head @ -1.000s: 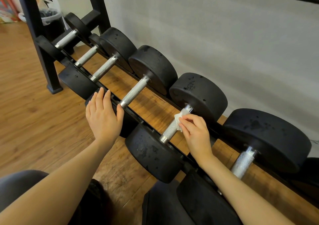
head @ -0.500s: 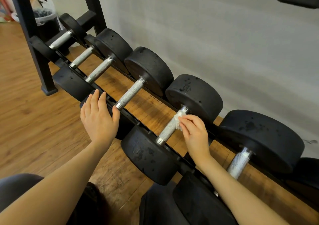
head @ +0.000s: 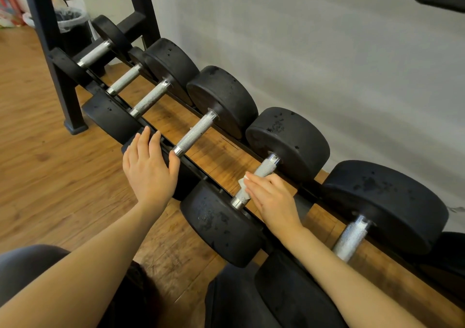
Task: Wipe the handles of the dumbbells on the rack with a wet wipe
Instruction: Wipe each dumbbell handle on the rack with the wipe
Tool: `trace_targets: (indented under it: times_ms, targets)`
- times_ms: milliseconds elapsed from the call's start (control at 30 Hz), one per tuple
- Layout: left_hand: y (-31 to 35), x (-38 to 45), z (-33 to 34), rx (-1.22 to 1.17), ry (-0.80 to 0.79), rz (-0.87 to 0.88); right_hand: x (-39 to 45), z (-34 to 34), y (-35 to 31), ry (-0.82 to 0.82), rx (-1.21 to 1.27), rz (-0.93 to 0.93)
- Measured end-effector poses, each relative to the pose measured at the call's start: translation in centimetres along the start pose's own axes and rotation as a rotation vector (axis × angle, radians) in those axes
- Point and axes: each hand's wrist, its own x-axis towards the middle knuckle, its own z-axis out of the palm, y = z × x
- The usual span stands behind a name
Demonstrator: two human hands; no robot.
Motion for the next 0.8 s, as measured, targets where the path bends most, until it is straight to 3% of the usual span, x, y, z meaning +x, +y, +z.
trace_targets:
  times_ms: [167,300,500,667,800]
  targets:
    - [-0.1,0.0,-0.1,0.006,-0.015,0.009,1.0,-0.7,0.5,0.029,-0.096,0.093]
    - [-0.1,0.0,-0.2,0.007,-0.023,0.009,1.3,-0.3,-0.4,-0.111,-0.025,0.049]
    - [0.0,0.0,-0.5,0.006,-0.044,0.008,1.9,-1.2,0.1,-0.113,0.016,0.234]
    - [0.0,-0.1,-0.5,-0.001,-0.04,0.007,1.5,-0.2,-0.9,-0.303,0.055,0.13]
    - [0.0,0.0,-0.3,-0.001,-0.039,0.0,2.1,-0.9,-0.4,-0.183,0.052,0.237]
